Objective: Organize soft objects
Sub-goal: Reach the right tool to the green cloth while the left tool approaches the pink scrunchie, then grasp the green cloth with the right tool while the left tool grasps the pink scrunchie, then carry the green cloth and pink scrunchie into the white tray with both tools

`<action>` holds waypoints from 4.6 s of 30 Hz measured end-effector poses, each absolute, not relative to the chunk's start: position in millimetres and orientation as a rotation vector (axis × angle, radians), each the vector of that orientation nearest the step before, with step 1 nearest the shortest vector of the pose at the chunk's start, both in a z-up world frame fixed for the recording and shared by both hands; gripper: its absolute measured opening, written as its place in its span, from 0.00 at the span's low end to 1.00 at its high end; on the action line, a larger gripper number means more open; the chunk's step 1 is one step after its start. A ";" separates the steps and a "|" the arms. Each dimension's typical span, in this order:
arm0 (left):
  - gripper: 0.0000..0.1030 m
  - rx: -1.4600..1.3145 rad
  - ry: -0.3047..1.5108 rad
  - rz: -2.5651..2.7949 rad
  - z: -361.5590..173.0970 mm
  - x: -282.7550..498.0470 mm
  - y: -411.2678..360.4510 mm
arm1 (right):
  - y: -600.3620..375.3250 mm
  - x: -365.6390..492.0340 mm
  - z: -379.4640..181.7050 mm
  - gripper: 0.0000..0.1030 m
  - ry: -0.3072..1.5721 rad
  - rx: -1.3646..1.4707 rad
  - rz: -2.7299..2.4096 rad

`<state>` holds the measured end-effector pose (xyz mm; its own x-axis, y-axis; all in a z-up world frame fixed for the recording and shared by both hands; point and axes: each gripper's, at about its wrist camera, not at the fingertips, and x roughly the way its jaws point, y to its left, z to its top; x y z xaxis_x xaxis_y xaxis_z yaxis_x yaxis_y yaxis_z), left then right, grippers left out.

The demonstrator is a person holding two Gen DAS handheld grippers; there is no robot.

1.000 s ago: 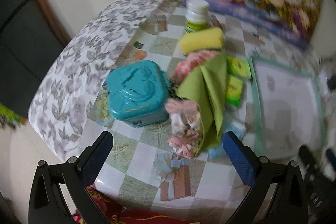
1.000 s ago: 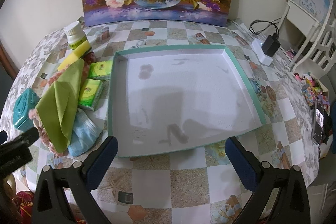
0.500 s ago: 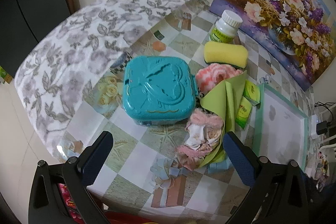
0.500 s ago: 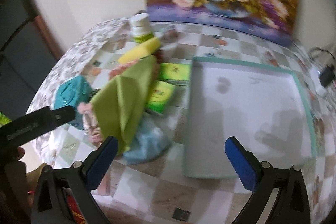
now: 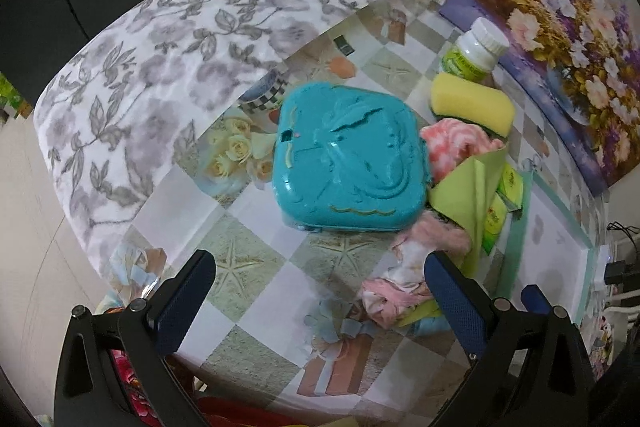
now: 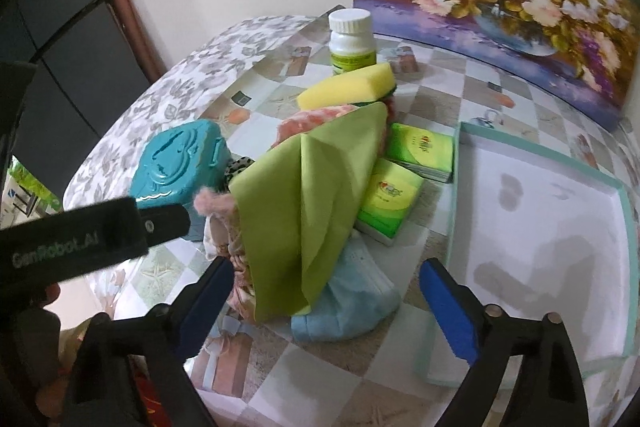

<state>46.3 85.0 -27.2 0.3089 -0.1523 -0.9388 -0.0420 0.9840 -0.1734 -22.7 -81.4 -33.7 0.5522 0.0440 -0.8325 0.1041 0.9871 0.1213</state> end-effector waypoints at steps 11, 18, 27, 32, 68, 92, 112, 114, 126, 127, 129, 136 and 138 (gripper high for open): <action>1.00 -0.191 1.312 -0.053 -36.6 48.3 88.7 | -84.2 -12.5 -42.3 0.64 1.006 0.175 -0.030; 1.00 -0.259 1.370 -0.101 -42.7 50.0 86.7 | -92.1 -8.2 -49.8 0.56 1.024 0.218 -0.019; 1.00 -0.298 1.396 -0.133 -50.0 55.2 79.8 | -90.7 1.9 -64.9 0.31 1.054 0.197 -0.016; 1.00 -0.303 1.410 -0.172 -56.7 52.6 69.1 | -93.9 1.1 -64.1 0.11 1.045 0.215 -0.007; 0.10 -0.376 1.410 -0.317 -78.2 73.1 30.3 | -98.5 -1.6 -66.7 0.08 1.057 0.257 0.028; 0.10 -0.498 1.437 -0.301 -70.9 64.9 76.9 | -106.0 2.6 -63.0 0.40 1.035 0.284 0.005; 0.10 -0.491 1.460 -0.303 -73.9 63.0 69.0 | -96.8 21.8 -70.1 0.07 1.052 0.253 0.011; 0.10 -0.498 1.458 -0.314 -72.9 62.6 69.8 | -96.8 19.9 -66.3 0.05 1.046 0.258 0.016; 0.10 -0.524 1.371 -0.415 -46.0 52.3 72.5 | -112.7 2.3 -34.9 0.04 0.961 0.377 0.055; 0.10 -0.519 1.360 -0.421 -43.2 51.4 72.5 | -114.0 0.9 -32.1 0.04 0.952 0.384 0.056; 0.10 -0.508 1.336 -0.429 -36.8 49.8 72.3 | -116.7 -2.9 -26.1 0.04 0.935 0.400 0.058; 0.10 -0.490 1.232 -0.462 -15.5 45.5 70.6 | -129.9 -17.7 1.8 0.04 0.846 0.433 0.054; 0.10 -0.483 1.214 -0.473 -8.7 45.9 67.6 | -136.0 -23.4 13.2 0.04 0.811 0.441 0.048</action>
<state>45.9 67.6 -8.7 0.2795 -0.5839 -0.7622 0.0858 0.8058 -0.5859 -23.4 -136.0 13.2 0.6927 0.2080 -0.6906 0.1253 0.9082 0.3993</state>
